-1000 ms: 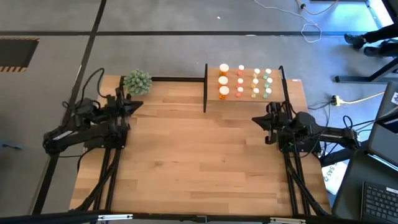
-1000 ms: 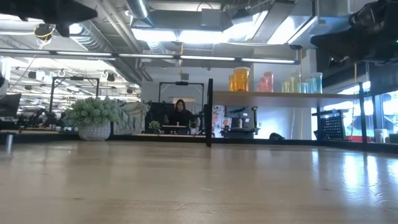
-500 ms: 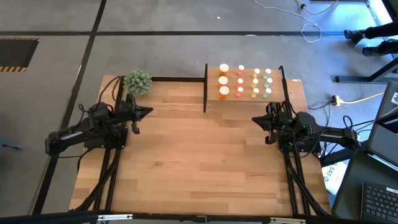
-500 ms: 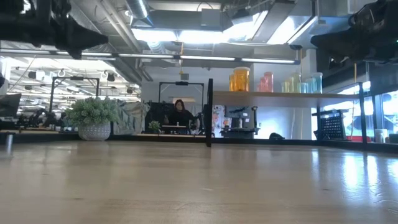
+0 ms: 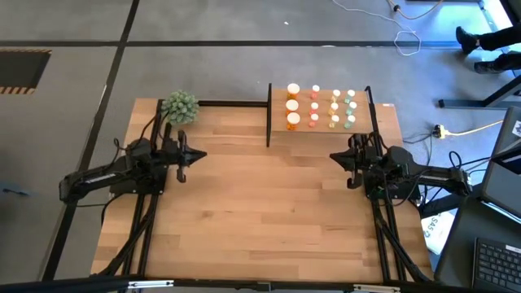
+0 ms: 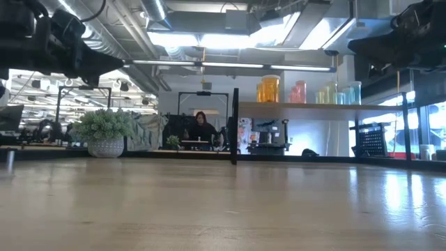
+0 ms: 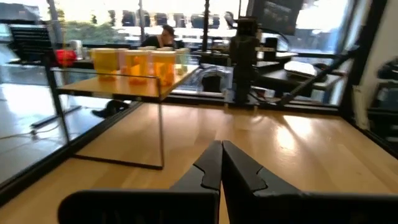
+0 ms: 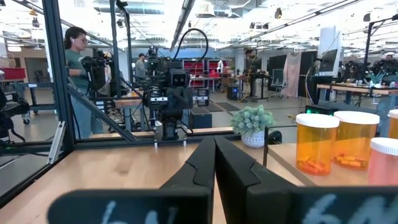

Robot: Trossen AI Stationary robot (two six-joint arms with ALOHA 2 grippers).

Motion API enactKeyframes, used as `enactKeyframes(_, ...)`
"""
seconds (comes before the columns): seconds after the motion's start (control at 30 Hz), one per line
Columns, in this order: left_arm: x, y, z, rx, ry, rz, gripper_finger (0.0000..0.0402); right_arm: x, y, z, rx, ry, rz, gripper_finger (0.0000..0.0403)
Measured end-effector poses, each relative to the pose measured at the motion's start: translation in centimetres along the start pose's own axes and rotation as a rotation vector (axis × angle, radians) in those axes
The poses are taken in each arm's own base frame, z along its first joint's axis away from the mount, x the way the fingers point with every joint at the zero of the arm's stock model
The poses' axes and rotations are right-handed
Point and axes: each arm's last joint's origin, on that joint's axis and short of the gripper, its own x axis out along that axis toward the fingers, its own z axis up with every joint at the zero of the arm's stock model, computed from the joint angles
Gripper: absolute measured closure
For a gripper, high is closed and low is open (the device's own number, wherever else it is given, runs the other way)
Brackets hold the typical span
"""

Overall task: Pick and place medicine bottles onto shelf by color
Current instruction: Return to Home Position

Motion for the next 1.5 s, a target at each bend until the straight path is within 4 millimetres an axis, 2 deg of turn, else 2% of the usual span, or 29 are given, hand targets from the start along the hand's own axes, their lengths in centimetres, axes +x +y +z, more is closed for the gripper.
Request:
enactKeyframes(0.1,0.0,-0.1,0.0,0.024,0.002,-0.034,0.0402,0.0,0.0,0.0,0.002,0.0,0.0,0.039)
enactKeyframes(0.3,0.0,-0.12,-0.01,-0.046,0.005,-0.04,0.0402,0.0,0.0,0.0,-0.001,0.0,0.0,0.0391)
enactKeyframes(1.5,0.0,-0.11,-0.07,-0.048,0.009,-0.038,0.0401,0.0,0.0,0.01,0.002,0.0,0.001,0.039)
